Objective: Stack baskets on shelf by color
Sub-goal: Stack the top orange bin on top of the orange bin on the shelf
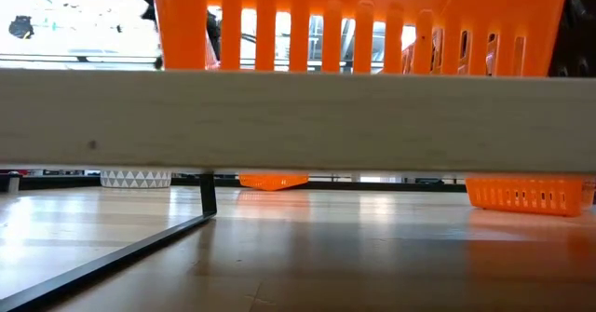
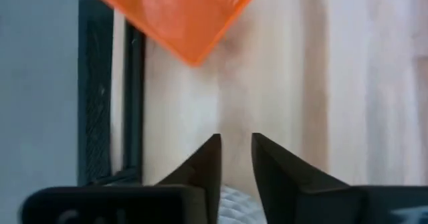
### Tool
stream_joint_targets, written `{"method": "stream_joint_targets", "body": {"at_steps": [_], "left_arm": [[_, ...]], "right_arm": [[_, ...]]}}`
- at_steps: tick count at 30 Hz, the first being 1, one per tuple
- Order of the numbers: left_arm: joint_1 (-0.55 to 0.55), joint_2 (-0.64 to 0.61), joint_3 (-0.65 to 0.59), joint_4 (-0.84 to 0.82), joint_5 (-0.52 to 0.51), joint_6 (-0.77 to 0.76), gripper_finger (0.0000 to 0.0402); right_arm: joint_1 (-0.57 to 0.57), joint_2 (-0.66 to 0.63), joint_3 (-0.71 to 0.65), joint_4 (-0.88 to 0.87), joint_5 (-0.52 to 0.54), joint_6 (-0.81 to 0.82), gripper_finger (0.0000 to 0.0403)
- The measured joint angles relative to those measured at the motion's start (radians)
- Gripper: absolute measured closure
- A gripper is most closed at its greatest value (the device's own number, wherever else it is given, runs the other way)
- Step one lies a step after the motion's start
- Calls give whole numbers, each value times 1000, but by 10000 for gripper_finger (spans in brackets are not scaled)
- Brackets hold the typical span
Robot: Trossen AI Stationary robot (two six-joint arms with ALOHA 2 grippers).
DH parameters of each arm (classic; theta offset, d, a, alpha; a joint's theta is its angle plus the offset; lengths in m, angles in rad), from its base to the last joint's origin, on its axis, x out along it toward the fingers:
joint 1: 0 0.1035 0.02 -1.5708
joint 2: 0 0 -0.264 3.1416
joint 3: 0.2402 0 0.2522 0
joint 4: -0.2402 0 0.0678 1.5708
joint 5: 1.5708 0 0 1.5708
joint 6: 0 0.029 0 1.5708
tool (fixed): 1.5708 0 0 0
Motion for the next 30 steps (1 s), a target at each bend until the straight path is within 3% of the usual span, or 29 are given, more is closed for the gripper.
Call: {"method": "stream_joint_targets", "body": {"at_steps": [2,5,10,20,30], "left_arm": [[13,-94,-93,77,66,19,346],[13,-197,-252,319,126,106,356],[-33,-224,-432,681,89,285,350],[-125,-56,-404,712,-36,204,287],[-168,89,-303,703,-39,220,205]], "right_arm": [[0,0,0,0,0,16,285],[-2,0,0,0,0,44,285],[-13,0,0,0,0,67,285],[-55,0,0,0,0,66,285],[-57,0,0,0,-1,66,285]]}}
